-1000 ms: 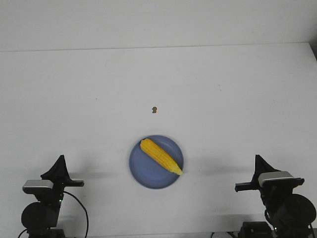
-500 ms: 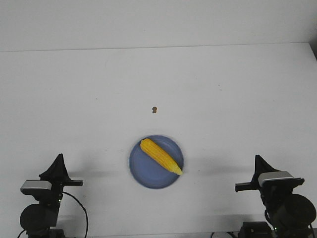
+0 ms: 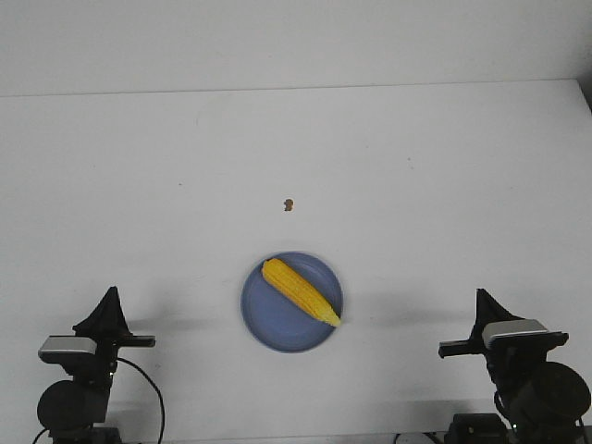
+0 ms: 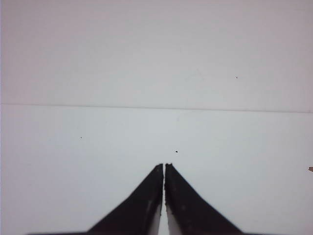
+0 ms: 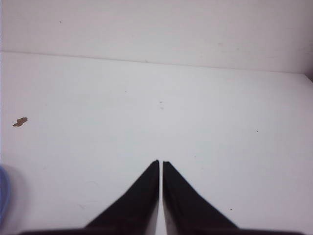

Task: Place corn on plate with both arms

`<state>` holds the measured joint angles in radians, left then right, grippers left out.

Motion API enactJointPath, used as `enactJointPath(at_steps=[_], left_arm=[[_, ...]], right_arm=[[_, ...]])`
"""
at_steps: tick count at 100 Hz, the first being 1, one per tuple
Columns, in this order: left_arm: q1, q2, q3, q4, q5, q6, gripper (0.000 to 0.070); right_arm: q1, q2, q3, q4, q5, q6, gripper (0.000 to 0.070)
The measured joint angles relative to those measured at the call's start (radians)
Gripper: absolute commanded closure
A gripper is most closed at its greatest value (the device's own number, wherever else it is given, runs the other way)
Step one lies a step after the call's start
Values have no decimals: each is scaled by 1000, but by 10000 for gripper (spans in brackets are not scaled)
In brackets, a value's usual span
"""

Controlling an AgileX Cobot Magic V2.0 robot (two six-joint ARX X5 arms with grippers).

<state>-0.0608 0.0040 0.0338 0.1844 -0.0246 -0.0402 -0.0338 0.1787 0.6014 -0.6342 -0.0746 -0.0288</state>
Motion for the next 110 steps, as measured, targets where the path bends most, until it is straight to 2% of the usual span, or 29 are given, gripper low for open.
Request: enactJointPath(at_steps=[50, 86, 110], left_arm=[[0, 0, 0, 0, 0, 0, 688], [0, 0, 0, -1, 0, 0, 688], [0, 0, 0, -2, 0, 0, 688]], right_arm=[[0, -8, -3, 19, 23, -16, 686], [0, -179, -235, 301, 23, -19, 686], [0, -176, -376, 465, 22, -15, 686]])
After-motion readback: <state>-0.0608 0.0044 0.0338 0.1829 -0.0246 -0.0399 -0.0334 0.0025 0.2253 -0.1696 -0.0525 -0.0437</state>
